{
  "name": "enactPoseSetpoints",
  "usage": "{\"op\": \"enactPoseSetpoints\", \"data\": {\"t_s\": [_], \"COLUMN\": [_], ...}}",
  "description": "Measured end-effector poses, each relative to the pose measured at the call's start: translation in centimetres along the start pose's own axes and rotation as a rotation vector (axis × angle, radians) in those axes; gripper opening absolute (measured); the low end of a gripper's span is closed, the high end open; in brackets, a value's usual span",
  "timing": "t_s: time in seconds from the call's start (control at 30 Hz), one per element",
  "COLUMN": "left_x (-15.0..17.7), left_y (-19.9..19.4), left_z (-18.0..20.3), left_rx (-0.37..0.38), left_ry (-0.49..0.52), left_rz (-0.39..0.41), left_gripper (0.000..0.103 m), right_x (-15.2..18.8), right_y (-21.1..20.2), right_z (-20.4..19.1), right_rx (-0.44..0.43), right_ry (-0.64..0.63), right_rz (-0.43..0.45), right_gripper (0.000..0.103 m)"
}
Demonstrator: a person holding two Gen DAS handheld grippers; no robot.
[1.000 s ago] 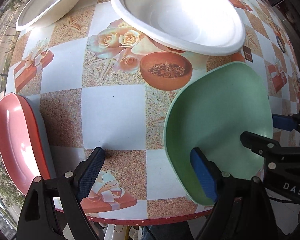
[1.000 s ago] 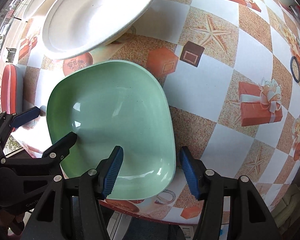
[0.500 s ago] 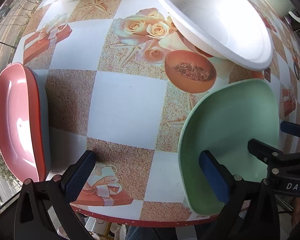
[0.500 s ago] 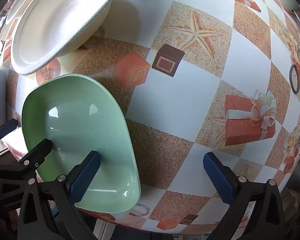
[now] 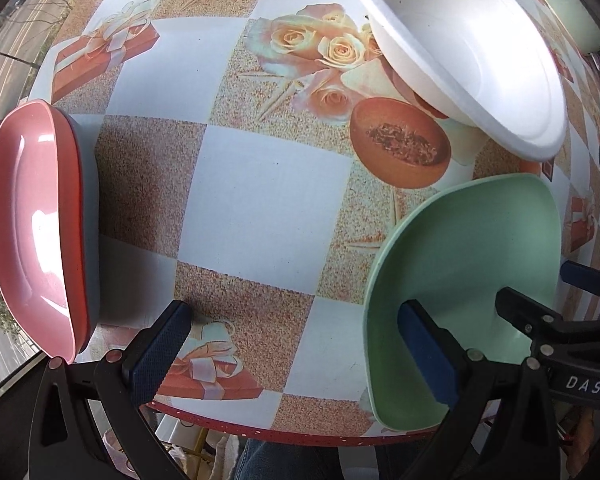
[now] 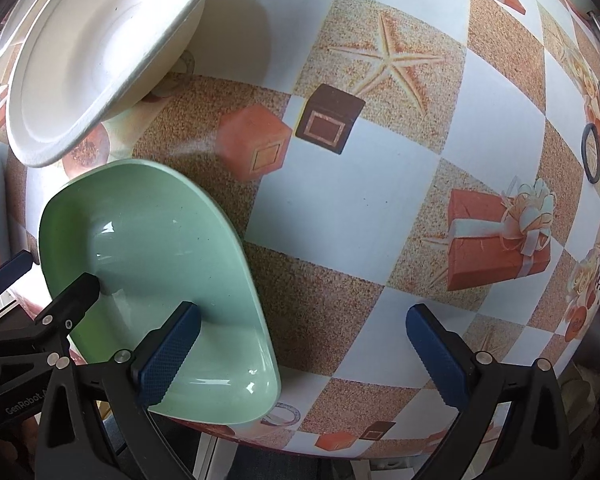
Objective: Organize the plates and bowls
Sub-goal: 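Slide the right gripper onto the green plate's rim and close it, then lift the green plate with the right gripper toward the pink plate stack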
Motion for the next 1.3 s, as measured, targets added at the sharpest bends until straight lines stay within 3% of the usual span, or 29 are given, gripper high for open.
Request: {"op": "enactPoseSetpoints", "data": {"t_s": [0.1, 0.33, 0.37, 0.4, 0.73, 0.9, 1.3], "left_x": [1.1, 1.2, 1.2, 1.2, 2.3, 0.2, 0.2], "left_y": [-0.1, -1.0, -1.2, -1.5, -2.2, -2.3, -6.4], "left_z": [0.1, 2.0, 2.4, 2.9, 2.1, 1.2, -0.1], "left_rx": [0.001, -0.004, 0.000, 0.001, 0.022, 0.011, 0.016], "left_ry": [0.013, 0.124, 0.149, 0.178, 0.215, 0.212, 0.163], "left_rz": [-0.036, -0.025, -0.017, -0.008, -0.020, 0.010, 0.053], "left_gripper": [0.097, 0.079, 0.073, 0.059, 0.057, 0.057, 0.057], "right_x": [0.0, -0.1, -0.1, 0.1, 1.0, 1.6, 0.9], "right_y": [-0.5, -1.3, -1.2, -1.0, -0.6, 0.3, -2.6], "right_z": [-1.0, -3.7, -4.0, -4.3, -6.0, -8.0, -10.2], "right_rx": [0.008, -0.020, -0.040, -0.076, -0.094, -0.100, -0.117], "right_ry": [-0.048, -0.142, -0.141, -0.127, -0.100, -0.120, -0.129], "right_rz": [0.018, 0.024, 0.010, -0.014, -0.080, -0.094, -0.052], "right_gripper": [0.088, 0.034, 0.023, 0.018, 0.018, 0.018, 0.018]}}
Point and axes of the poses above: each gripper's, at about its wrist camera, not at the fingertips, and y roughly the way its jaws point, z to its right, x to its underside, the point moved 8 cm from there along y, roughly the way its jaws point, and after that the axes turned 1 degree about -z, right-handed, at the moved point
